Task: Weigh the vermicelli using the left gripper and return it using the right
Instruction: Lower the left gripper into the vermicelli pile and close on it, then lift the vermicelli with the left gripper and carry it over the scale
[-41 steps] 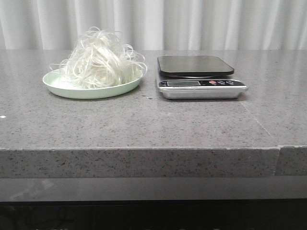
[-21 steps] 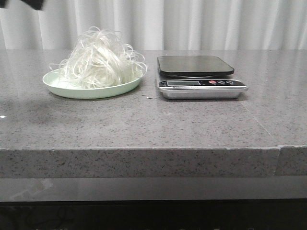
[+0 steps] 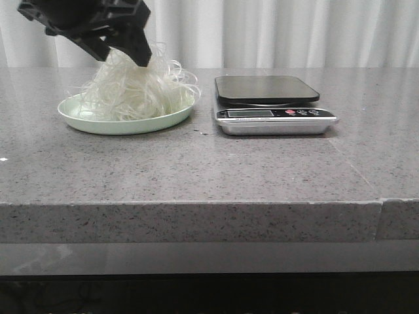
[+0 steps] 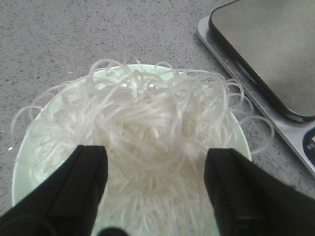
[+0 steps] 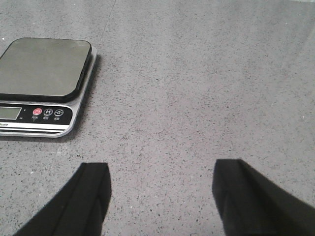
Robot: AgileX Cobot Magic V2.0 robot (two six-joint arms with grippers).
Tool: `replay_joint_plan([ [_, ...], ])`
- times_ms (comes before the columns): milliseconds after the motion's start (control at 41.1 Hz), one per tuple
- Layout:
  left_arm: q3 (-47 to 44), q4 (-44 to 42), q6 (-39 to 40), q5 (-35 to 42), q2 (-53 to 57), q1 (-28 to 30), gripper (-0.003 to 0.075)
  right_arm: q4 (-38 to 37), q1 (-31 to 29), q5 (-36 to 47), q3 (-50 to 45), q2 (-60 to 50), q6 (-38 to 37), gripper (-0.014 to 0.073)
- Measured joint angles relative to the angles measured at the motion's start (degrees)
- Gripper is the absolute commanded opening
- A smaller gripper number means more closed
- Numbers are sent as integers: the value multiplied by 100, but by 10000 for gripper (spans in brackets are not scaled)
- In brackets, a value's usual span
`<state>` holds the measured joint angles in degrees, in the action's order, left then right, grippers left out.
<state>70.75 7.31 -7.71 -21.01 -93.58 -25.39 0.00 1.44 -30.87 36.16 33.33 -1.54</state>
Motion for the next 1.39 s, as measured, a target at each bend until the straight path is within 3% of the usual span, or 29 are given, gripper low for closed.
replay_joint_plan([
  [390, 354, 56, 0, 163, -647, 0, 480, 0, 0, 23, 0, 0, 0, 545],
  [682, 367, 69, 0, 184, -683, 0, 221, 0, 0, 35, 0, 0, 0, 545],
  [828, 367, 69, 0, 139, -683, 0, 152, 0, 0, 35, 0, 0, 0, 545],
  [1072, 720, 69, 0, -495, -478, 0, 146, 0, 0, 44, 0, 0, 0, 545],
  [1388, 1870, 69, 0, -1103, -221, -74, 146, 0, 0, 57, 0, 0, 0, 545],
])
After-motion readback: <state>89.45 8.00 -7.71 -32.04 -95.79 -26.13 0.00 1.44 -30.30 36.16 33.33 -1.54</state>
